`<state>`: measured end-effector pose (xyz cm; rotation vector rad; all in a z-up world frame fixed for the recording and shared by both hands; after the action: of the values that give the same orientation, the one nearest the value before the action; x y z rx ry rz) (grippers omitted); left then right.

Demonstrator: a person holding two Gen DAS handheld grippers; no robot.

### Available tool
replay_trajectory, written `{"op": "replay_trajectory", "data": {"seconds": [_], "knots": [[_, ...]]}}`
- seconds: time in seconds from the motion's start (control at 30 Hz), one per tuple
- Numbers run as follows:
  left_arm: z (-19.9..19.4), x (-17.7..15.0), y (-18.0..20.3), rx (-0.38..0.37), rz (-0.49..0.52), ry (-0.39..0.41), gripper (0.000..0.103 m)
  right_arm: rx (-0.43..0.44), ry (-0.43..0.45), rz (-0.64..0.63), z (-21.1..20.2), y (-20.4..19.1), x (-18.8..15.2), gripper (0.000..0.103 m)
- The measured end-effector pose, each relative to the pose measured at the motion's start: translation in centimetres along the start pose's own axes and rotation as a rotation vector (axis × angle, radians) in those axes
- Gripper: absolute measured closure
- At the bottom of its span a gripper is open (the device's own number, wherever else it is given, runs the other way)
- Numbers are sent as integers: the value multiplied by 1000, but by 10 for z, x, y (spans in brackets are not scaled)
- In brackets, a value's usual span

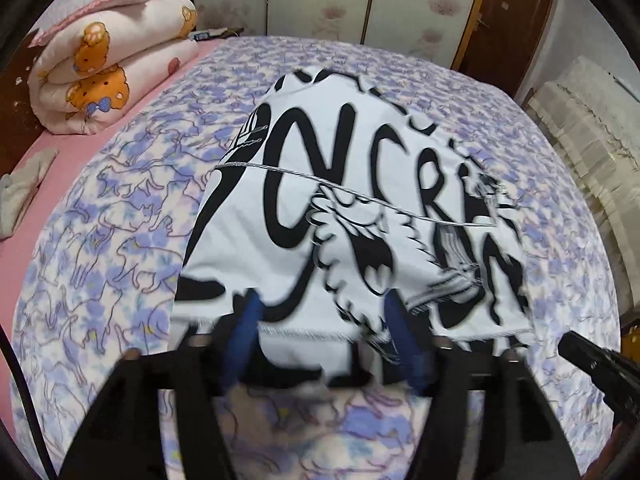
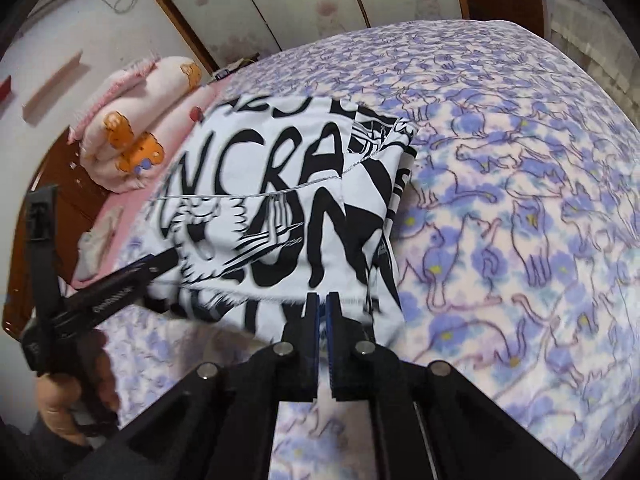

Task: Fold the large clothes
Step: 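Lower the jacket bundle onto the pale-green garment stack with both tools, then open both tools and withdraw them from the stacked clothes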

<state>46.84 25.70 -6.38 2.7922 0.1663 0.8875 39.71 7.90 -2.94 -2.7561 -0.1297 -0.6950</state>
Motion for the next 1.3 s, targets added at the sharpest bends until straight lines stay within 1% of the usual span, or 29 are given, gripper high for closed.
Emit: {"op": "replay_trajectory", "data": {"seconds": [0.1, 0.2, 0.3, 0.47, 0.53, 0.57, 0.7, 0.83, 0.9, 1.03, 1.07, 1.1, 1.13, 1.17, 1.2, 1.23, 1.3], "knots": [[-20, -11, 15, -1, -2, 11, 35, 18, 10, 24, -24, 5, -8, 100], [-38, -27, 27, -24, -33, 7, 34, 30, 3, 58, -44, 14, -19, 100], [-57, -48, 41, -49, -59, 4, 28, 58, -4, 80, -61, 21, -32, 99], [-93, -84, 63, -65, -61, 32, 26, 88, 23, 64, -95, 28, -55, 99], [-108, -98, 73, -60, -54, 48, 20, 95, 43, 56, -108, 30, -64, 99], [-114, -104, 76, -53, -50, 57, 19, 98, 56, 51, -116, 32, -69, 99], [-148, -144, 99, -20, -13, 109, 18, 114, 106, 22, -152, 38, -102, 99], [-187, -195, 117, -44, -17, 131, 17, 108, 145, 24, -189, 51, -138, 99], [-206, -219, 124, -46, -23, 137, 16, 117, 175, 35, -217, 59, -162, 99], [-247, -269, 135, -28, -26, 161, 13, 85, 210, 29, -260, 69, -198, 99], [-254, -278, 137, -20, -23, 170, 12, 63, 219, 13, -270, 71, -210, 99], [-264, -290, 140, -5, -19, 178, 12, 28, 223, -6, -277, 73, -219, 90], [-272, -303, 142, 9, -15, 184, 12, 1, 225, -19, -280, 75, -226, 73], [-278, -314, 144, 21, -10, 183, 11, -35, 230, -35, -284, 77, -239, 63], [-283, -324, 147, 26, -4, 179, 11, -50, 239, -42, -287, 80, -251, 48], [-285, -334, 149, 27, 4, 169, 10, -58, 244, -46, -288, 82, -259, 45], [-286, -353, 152, 37, 21, 138, 10, -93, 225, -57, -284, 87, -286, 45]]}}
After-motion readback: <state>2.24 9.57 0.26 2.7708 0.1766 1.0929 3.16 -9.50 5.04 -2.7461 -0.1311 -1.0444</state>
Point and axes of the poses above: each gripper's, at about its wrist camera, not at the fingertips, and z roughly the way its jaws point, y to its right, x to its top, the point moved 5 cm from there along z, roughly the way its jaws point, and after that the axes turned 7 degrees about -x, right-handed, at the moved point
